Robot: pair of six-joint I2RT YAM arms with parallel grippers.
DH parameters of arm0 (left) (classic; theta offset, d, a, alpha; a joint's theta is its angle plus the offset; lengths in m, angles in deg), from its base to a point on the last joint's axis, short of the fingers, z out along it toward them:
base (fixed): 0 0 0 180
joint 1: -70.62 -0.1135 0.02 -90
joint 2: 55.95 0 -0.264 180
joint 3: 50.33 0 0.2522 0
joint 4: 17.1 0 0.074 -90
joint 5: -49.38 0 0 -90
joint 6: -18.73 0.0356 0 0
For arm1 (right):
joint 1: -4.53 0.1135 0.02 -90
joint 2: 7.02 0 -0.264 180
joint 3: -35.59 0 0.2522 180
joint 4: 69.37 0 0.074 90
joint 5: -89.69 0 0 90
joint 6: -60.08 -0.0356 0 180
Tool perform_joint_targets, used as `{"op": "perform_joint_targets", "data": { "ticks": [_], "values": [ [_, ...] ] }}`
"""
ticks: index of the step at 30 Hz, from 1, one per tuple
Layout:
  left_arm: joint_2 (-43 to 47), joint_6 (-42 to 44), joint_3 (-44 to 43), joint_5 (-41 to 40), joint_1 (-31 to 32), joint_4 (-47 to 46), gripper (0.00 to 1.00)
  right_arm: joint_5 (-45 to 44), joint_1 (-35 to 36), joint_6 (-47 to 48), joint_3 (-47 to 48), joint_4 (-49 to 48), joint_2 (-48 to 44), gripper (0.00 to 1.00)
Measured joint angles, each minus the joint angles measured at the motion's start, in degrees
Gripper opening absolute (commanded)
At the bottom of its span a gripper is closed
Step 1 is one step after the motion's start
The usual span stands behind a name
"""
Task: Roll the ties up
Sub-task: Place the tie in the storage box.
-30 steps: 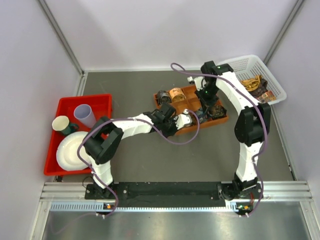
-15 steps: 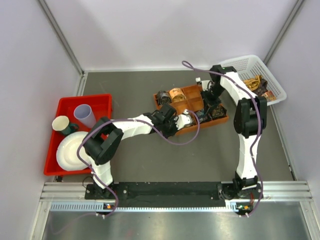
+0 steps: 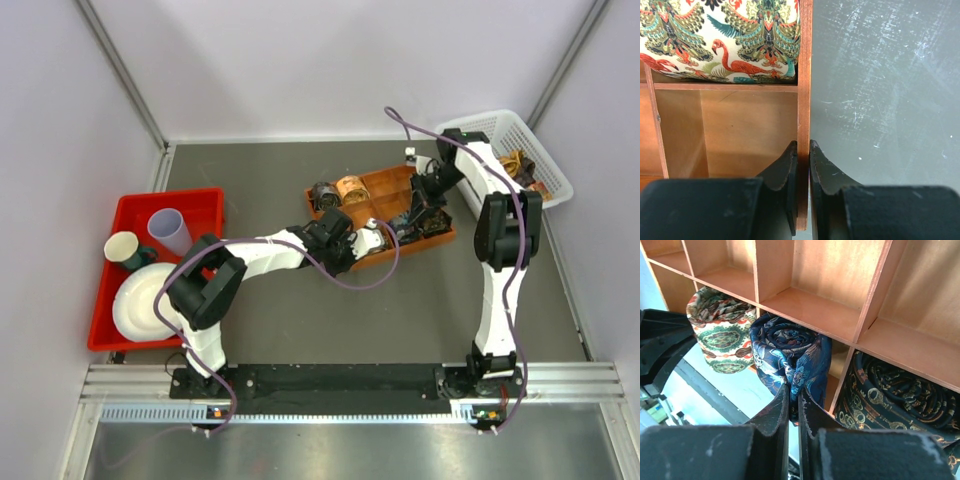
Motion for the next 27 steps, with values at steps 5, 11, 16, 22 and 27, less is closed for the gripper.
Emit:
{"op": "perform_joint_targets", "data": {
  "ticks": [5, 11, 16, 22, 27],
  "values": [
    [-0.02, -0.15, 0.0, -0.02, 0.0, -0.02, 0.0, -3.1, 0.7, 0.5, -0.15, -0.96, 0.28, 0.11],
    [-0.02, -0.22, -0.02, -0.26, 0.04, 0.0, 0.0, -7.78, 1.55, 0.83, -0.59, -2.86, 0.42, 0.41],
    [-0.02, -0.46, -0.02, -0.57, 0.11, -0.02, 0.0, -8.59, 2.62, 1.53, -0.59, -3.58, -0.46, 0.56],
    [-0.37, -0.85, -0.66, -1.22, 0.15, 0.63, 0.0, -9.11, 3.82, 2.36, -0.61, -5.07, -5.16, 0.69],
    [-1.31, -1.31, -2.32, -1.22, -0.22, 2.38, 0.0, -9.55, 3.91, 2.82, -0.59, -6.47, -11.61, 0.81]
  ]
}}
